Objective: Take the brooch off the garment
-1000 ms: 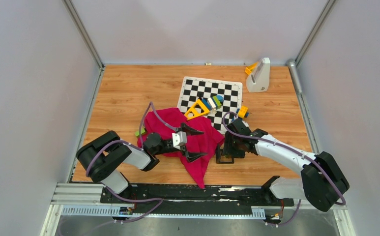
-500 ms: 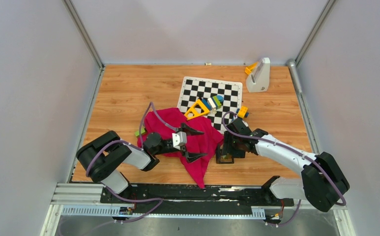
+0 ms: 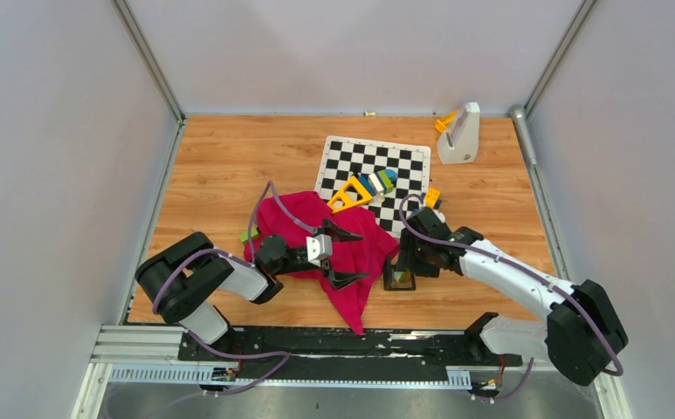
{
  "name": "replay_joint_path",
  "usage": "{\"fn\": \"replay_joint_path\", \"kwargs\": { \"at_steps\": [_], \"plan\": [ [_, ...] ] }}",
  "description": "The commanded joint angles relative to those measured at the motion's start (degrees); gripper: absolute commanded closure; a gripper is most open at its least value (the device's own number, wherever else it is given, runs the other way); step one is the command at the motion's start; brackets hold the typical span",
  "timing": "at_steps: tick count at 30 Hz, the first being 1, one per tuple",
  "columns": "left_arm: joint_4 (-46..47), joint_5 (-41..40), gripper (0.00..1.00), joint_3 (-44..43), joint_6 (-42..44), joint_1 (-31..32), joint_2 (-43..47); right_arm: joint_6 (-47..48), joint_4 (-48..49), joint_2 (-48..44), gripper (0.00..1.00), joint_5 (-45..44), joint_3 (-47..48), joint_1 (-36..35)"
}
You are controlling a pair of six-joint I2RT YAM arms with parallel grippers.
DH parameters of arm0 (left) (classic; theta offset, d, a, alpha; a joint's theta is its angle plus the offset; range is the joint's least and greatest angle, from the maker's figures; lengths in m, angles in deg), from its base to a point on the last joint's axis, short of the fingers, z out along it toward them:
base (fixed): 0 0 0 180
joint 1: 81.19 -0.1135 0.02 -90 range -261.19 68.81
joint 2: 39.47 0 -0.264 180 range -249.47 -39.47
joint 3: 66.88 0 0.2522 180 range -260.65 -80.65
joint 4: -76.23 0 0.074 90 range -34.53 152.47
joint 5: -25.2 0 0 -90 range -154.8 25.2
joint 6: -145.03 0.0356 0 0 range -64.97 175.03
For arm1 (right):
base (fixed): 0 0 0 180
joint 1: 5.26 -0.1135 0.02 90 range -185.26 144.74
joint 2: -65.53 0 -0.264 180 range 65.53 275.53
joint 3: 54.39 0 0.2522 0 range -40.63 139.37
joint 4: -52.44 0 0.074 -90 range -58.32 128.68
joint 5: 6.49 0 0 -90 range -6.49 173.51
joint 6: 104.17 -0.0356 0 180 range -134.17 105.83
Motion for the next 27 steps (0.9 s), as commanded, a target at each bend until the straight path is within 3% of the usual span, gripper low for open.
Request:
{"fn": "replay_joint_path", "kwargs": {
  "at_steps": [1,4,9,16,20,24,27],
  "plan": [
    [1.2,0.9,0.01,-1.5,0.8,0.1,0.8,-0.3,-3.3,-6.6,0.45,-4.5,2.6,0.3],
    [1.1,0.5,0.03,-1.5,0.1,0.1,1.1,-0.2,-2.7,-11.9,0.39,-4.1,1.9,0.2],
    [-1.3,-0.2,0.03,-1.7,0.8,0.0,2.4,3.5,0.2,-15.8,0.33,5.0,2.6,0.1],
    [-5.2,0.2,0.03,-2.0,2.1,0.1,4.2,5.1,0.7,-12.6,0.45,10.0,3.7,0.1],
    [-7.2,1.3,0.05,-2.7,2.0,0.1,4.4,5.4,1.1,-10.9,0.47,10.5,3.3,0.1],
    [-11.7,1.9,0.13,-4.4,2.0,0.1,4.7,5.5,1.3,-10.2,0.52,10.2,2.8,0.1],
    [-13.8,1.8,0.13,-4.8,3.4,0.1,5.1,5.6,1.4,-9.9,0.54,10.1,2.3,0.1]
  ]
}}
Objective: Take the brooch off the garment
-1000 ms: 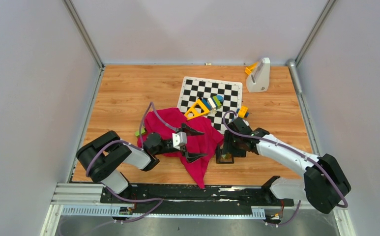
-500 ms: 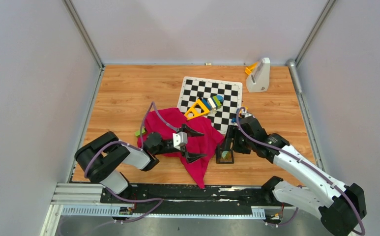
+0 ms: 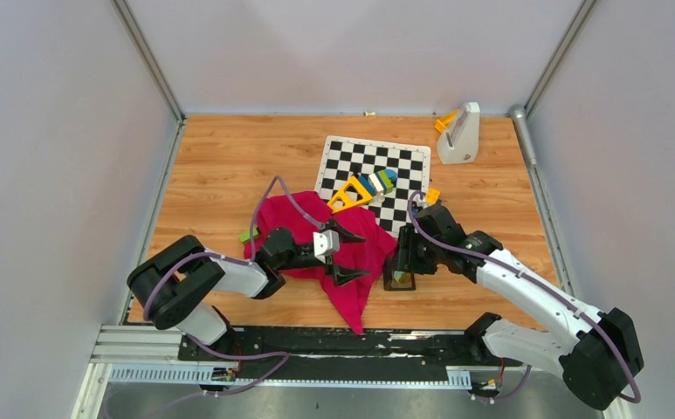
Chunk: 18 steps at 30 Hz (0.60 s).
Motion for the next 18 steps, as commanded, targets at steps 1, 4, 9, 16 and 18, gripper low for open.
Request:
{"fn": "replay_joint_path", "kwargs": {
  "at_steps": [1,4,9,16,18],
  "plan": [
    [-3.0,0.7,0.13,-2.0,2.2,0.1,2.2,1.1,2.2,0.5,0.54,0.4,0.7,0.1],
    [-4.1,0.9,0.14,-2.3,2.4,0.1,2.2,1.1,2.7,1.5,0.57,0.5,0.1,0.1],
    [-5.7,1.5,0.19,-3.1,2.8,0.1,2.1,0.9,3.7,3.3,0.66,0.4,-0.8,0.2],
    [-6.4,1.4,0.20,-3.1,3.0,0.1,2.4,-2.2,0.9,7.0,0.90,-3.7,-0.6,0.2],
    [-6.8,1.4,0.20,-3.1,3.2,0.1,2.6,-3.2,-0.5,7.1,0.91,-5.6,-0.3,0.2]
  ]
}}
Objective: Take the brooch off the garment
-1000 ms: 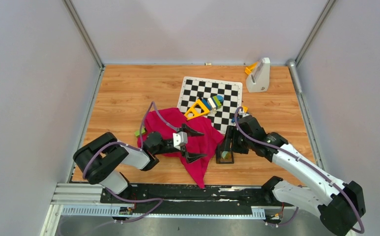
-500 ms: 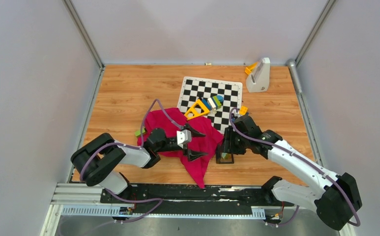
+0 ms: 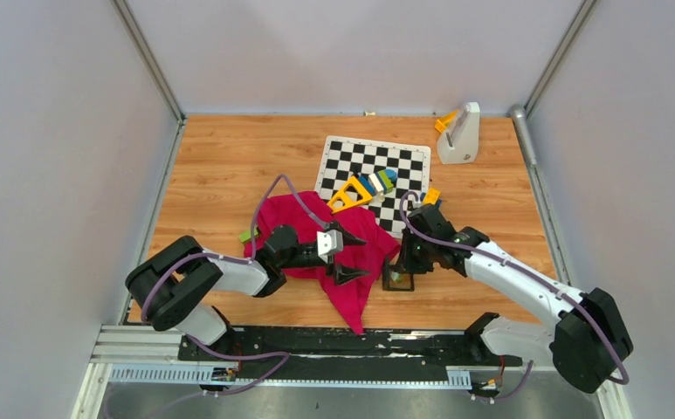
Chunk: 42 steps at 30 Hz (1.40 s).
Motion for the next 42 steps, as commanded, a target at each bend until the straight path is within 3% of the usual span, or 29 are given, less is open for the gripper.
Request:
{"fn": "replay_joint_path", "kwargs": {
  "at_steps": [1,6,9,11,13,15,16,18,28,42],
  "plan": [
    [-0.3,0.6,0.20,-1.5,1.4,0.1,1.9,-2.5,-4.2,1.6,0.92,-5.9,0.1,0.2],
    [-2.6,0.8,0.23,-2.4,1.8,0.2,1.5,-4.6,-6.1,-0.5,0.91,-10.2,-0.1,0.2],
    [-9.6,0.1,0.31,-4.1,5.5,1.9,1.4,-5.1,-6.3,-2.1,0.80,-10.6,-0.2,0.3],
    [-15.3,-1.1,0.37,-7.3,7.8,3.5,0.8,-6.4,-6.8,-3.3,0.77,-13.0,-0.5,0.3],
    [-17.7,-1.5,0.47,-9.2,7.9,4.6,-0.3,-8.8,-7.4,-4.3,0.82,-16.9,-1.3,0.4],
    [-18.1,-1.4,0.64,-10.5,6.3,4.9,-1.2,-11.6,-8.2,-5.3,0.90,-20.6,-2.0,0.7],
    [-18.2,-1.5,0.80,-10.9,5.8,5.0,-1.4,-12.6,-8.5,-5.9,0.93,-22.1,-2.4,1.0],
    [-20.1,-1.8,0.98,-11.9,5.4,5.0,-1.9,-13.8,-8.4,-6.5,1.00,-23.7,-3.2,1.3],
    [-34.1,-2.6,1.00,-16.9,10.5,6.4,-3.4,-14.0,-3.9,2.3,1.00,-22.0,-4.7,1.4],
    [-34.8,-1.5,1.00,-21.0,8.4,6.5,-9.6,-8.1,5.7,6.0,1.00,-10.6,-7.9,3.2]
  ]
}}
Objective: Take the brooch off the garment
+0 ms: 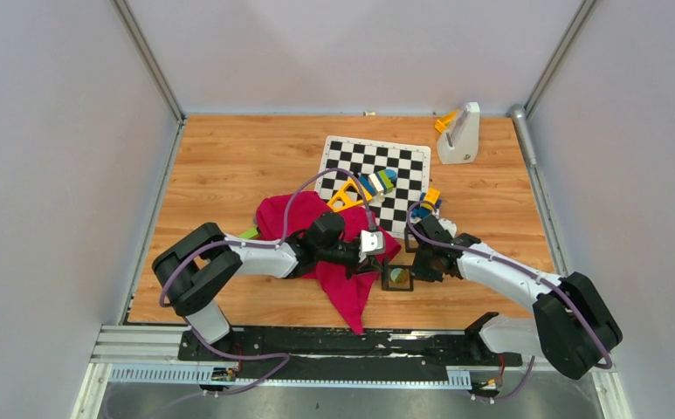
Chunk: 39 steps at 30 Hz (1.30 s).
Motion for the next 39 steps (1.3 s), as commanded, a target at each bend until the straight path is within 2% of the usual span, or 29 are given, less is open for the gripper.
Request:
{"fn": "replay_joint_path", "kwargs": {
  "at_steps": [1,6,19,30,33,35,36,37,38,39],
  "plan": [
    [2.3,1.5,1.00,-2.3,-1.4,0.4,-1.6,2.3,4.9,-0.3,1.00,4.7,-0.9,0.5],
    [3.8,2.4,1.00,-4.1,-3.3,1.1,-4.1,2.9,5.6,-0.1,1.00,6.3,-1.1,0.8],
    [-9.6,-0.9,1.00,-11.7,-0.6,3.2,-10.2,3.6,5.8,-2.3,1.00,7.8,-1.7,1.7],
    [-8.9,-4.0,1.00,-7.5,0.8,2.9,-2.3,4.1,-1.1,-8.5,1.00,3.5,1.0,2.7],
    [-8.8,-6.2,1.00,-5.6,-1.1,1.3,2.4,5.6,-2.4,-11.9,0.88,5.8,2.6,2.6],
    [-8.6,-7.5,0.99,-3.9,-3.5,-0.7,6.1,6.9,-1.9,-13.1,0.76,9.5,3.6,2.0],
    [-8.9,-9.6,0.97,-2.9,-4.9,-1.9,9.0,7.0,-2.0,-13.3,0.73,10.5,4.9,0.7],
    [-10.6,-11.4,0.88,-2.6,-6.1,-2.6,10.5,7.0,-2.2,-13.2,0.72,10.8,6.0,-0.6],
    [-12.0,-15.9,0.71,-2.2,-7.4,-2.8,13.9,6.8,-2.1,-12.9,0.73,11.1,7.4,-2.8],
    [-15.0,-18.4,0.63,-2.2,-8.6,-2.8,15.5,6.6,-1.9,-12.3,0.74,11.2,8.1,-3.8]
  ]
}}
